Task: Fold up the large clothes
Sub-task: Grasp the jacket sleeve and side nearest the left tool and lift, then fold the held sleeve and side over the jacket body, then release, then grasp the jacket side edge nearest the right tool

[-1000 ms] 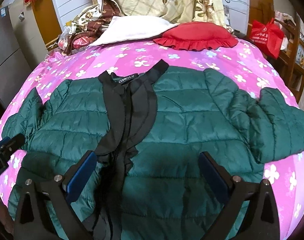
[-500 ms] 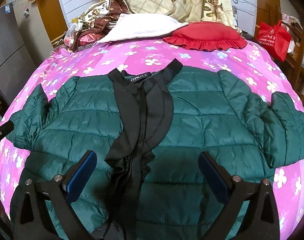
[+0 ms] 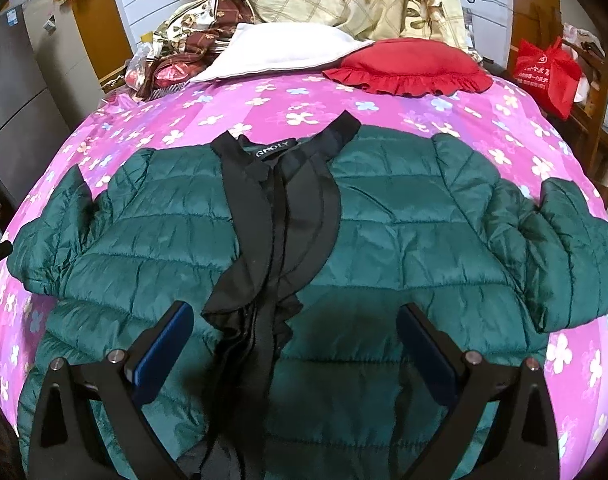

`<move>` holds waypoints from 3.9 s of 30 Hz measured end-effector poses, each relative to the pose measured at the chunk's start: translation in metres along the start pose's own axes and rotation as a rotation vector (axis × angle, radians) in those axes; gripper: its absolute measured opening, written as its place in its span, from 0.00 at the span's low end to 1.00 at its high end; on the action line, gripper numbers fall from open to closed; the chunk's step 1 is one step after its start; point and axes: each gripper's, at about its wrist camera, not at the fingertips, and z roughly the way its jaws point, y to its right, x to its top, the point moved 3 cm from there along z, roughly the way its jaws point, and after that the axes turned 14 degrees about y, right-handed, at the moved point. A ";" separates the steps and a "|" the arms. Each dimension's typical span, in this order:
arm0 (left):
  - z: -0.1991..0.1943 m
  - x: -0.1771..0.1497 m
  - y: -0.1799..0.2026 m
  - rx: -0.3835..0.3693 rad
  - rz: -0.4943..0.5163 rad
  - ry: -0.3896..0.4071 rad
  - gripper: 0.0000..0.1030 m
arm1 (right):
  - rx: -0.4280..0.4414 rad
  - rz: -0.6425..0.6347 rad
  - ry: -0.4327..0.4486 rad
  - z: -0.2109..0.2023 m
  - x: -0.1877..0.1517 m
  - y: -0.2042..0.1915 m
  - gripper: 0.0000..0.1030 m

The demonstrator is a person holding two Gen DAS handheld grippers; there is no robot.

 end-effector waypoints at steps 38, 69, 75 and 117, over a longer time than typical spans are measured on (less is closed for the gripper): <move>-0.030 0.058 -0.004 -0.142 -0.092 0.178 0.00 | -0.015 -0.007 -0.006 -0.006 -0.003 0.002 1.00; -0.146 -0.049 0.242 -0.487 0.314 0.077 0.00 | -0.099 0.056 0.039 -0.053 -0.004 0.078 1.00; -0.129 -0.065 0.254 -0.463 0.335 0.024 0.00 | -0.110 0.058 0.025 -0.052 -0.008 0.085 1.00; -0.163 -0.130 0.265 -0.591 0.470 -0.140 0.16 | -0.145 0.103 -0.034 -0.043 -0.014 0.132 1.00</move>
